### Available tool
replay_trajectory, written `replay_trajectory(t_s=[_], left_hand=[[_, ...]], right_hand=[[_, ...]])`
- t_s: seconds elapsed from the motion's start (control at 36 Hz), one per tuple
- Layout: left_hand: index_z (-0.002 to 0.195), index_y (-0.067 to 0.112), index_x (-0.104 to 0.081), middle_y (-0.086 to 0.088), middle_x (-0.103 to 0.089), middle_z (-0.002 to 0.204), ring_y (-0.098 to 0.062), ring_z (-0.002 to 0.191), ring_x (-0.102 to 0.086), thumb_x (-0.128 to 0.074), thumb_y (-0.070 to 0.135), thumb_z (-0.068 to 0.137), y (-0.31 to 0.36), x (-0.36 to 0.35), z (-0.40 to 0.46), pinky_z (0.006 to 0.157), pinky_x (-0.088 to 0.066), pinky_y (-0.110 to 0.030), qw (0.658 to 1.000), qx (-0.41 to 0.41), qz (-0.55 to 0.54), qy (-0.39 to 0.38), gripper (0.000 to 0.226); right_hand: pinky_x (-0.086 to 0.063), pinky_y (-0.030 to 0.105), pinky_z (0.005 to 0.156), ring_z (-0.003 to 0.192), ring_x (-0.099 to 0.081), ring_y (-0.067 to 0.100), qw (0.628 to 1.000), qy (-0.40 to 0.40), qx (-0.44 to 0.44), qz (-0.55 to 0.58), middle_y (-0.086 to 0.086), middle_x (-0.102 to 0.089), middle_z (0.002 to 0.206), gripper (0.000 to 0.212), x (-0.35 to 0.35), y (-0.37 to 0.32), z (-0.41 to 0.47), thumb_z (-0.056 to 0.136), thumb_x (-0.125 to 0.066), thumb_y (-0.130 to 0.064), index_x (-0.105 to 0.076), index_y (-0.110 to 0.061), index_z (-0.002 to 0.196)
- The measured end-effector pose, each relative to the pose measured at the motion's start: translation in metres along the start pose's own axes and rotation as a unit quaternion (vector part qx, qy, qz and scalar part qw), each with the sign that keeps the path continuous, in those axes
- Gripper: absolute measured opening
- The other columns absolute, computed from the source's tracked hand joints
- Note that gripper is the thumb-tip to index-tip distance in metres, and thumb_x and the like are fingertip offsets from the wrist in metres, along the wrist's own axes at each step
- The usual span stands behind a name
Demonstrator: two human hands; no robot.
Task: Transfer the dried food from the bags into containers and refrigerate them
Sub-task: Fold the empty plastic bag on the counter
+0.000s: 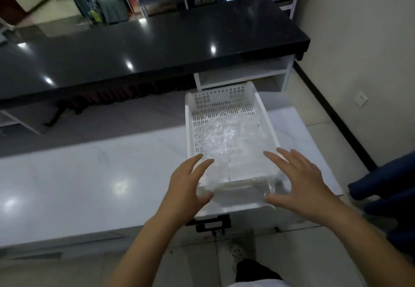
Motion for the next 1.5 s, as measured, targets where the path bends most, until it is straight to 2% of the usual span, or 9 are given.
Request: replay_trajectory(t_s=[0.08,0.19,0.36,0.53,0.78,0.86,1.08,1.33,1.5], left_hand=[[0.126,0.029,-0.064,0.005,-0.044,0.154,-0.019,0.143,-0.037,-0.079,0.026,0.085,0.002,-0.003,0.023,0.118,-0.030,-0.041,0.999,-0.040,0.005,0.004,0.043],[0.100,0.022,-0.073,0.009,-0.061,0.135,-0.014,0.129,-0.053,-0.076,0.018,0.087,-0.006,0.002,0.032,0.109,-0.040,-0.034,0.998,-0.047,-0.029,0.032,0.014],[0.104,0.038,-0.071,0.022,-0.071,0.107,-0.001,0.099,-0.069,-0.068,0.034,0.089,-0.035,0.029,0.033,0.087,-0.056,-0.021,0.965,0.029,-0.245,0.085,0.015],[0.093,0.035,-0.072,0.006,-0.073,0.095,-0.022,0.095,-0.071,-0.073,0.034,0.088,-0.048,0.096,0.053,0.077,-0.063,-0.044,0.923,-0.015,-0.354,0.150,0.006],[0.099,0.035,-0.074,0.006,-0.076,0.098,-0.017,0.094,-0.073,-0.080,0.042,0.080,-0.088,0.222,0.036,0.086,-0.057,-0.028,0.873,-0.119,-0.432,0.195,0.021],[0.097,0.032,-0.074,0.004,-0.076,0.101,-0.018,0.101,-0.072,-0.078,0.028,0.082,-0.120,0.239,0.016,0.088,-0.056,-0.026,0.872,-0.126,-0.429,0.200,0.016],[0.079,0.024,-0.076,-0.001,-0.078,0.101,-0.015,0.100,-0.073,-0.068,-0.020,0.078,-0.246,0.172,-0.027,0.084,-0.054,-0.020,0.889,0.029,-0.411,0.198,0.044],[0.084,0.036,-0.076,0.032,-0.060,0.127,0.010,0.125,-0.051,-0.055,-0.012,0.084,-0.306,0.064,-0.045,0.104,-0.040,-0.012,0.938,0.103,-0.332,0.004,0.052],[0.092,0.038,-0.077,0.020,-0.067,0.123,0.004,0.119,-0.058,-0.045,-0.017,0.087,-0.352,0.084,-0.054,0.096,-0.051,-0.019,0.893,0.176,-0.400,0.107,0.064]], right_hand=[[0.007,0.044,0.122,0.151,0.015,0.011,0.991,-0.060,0.044,-0.115,-0.026,0.006,0.159,0.092,-0.022,0.006,0.018,0.077,-0.059,-0.077,0.006,-0.064,0.142],[0.005,0.042,0.122,0.152,-0.009,0.012,0.994,-0.037,0.057,-0.080,-0.023,-0.031,0.155,0.067,-0.026,0.009,0.022,0.085,-0.060,-0.066,-0.037,-0.046,0.144],[-0.031,0.047,0.112,0.118,-0.056,0.009,0.992,0.094,0.067,0.048,-0.018,-0.071,0.105,0.038,0.014,-0.012,0.028,0.084,-0.062,-0.060,-0.076,-0.027,0.099],[-0.047,0.028,0.092,0.110,-0.059,-0.001,0.961,0.110,0.015,0.252,-0.025,-0.066,0.108,0.037,0.033,-0.037,0.052,0.077,-0.059,-0.060,-0.077,-0.031,0.092],[-0.048,0.022,0.082,0.104,-0.065,0.006,0.929,0.062,0.058,0.360,-0.013,-0.071,0.109,0.021,0.023,-0.151,0.095,0.087,-0.064,-0.043,-0.078,-0.032,0.097],[-0.053,0.038,0.090,0.105,-0.067,0.012,0.923,0.061,0.062,0.374,-0.010,-0.072,0.110,0.023,0.002,-0.183,0.108,0.088,-0.069,-0.045,-0.078,-0.029,0.101],[-0.051,0.027,0.088,0.094,-0.069,0.000,0.914,0.036,-0.039,0.403,-0.015,-0.076,0.097,0.009,-0.092,-0.211,0.155,0.090,-0.072,-0.025,-0.078,-0.028,0.095],[-0.052,0.027,0.081,0.082,-0.070,0.001,0.937,-0.003,-0.128,0.326,-0.018,-0.076,0.084,0.017,-0.161,-0.208,0.166,0.088,-0.073,-0.025,-0.078,-0.033,0.074],[-0.054,0.037,0.081,0.062,-0.065,0.001,0.941,-0.002,-0.162,0.297,-0.008,-0.074,0.067,0.013,-0.169,-0.207,0.154,0.088,-0.073,-0.022,-0.079,-0.021,0.077]])
Point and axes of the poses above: each hand's wrist, its own z-axis towards the middle knuckle, its own x-axis out of the back of the hand, y = z × x, the point moved 10 cm from there along z, towards the middle knuckle
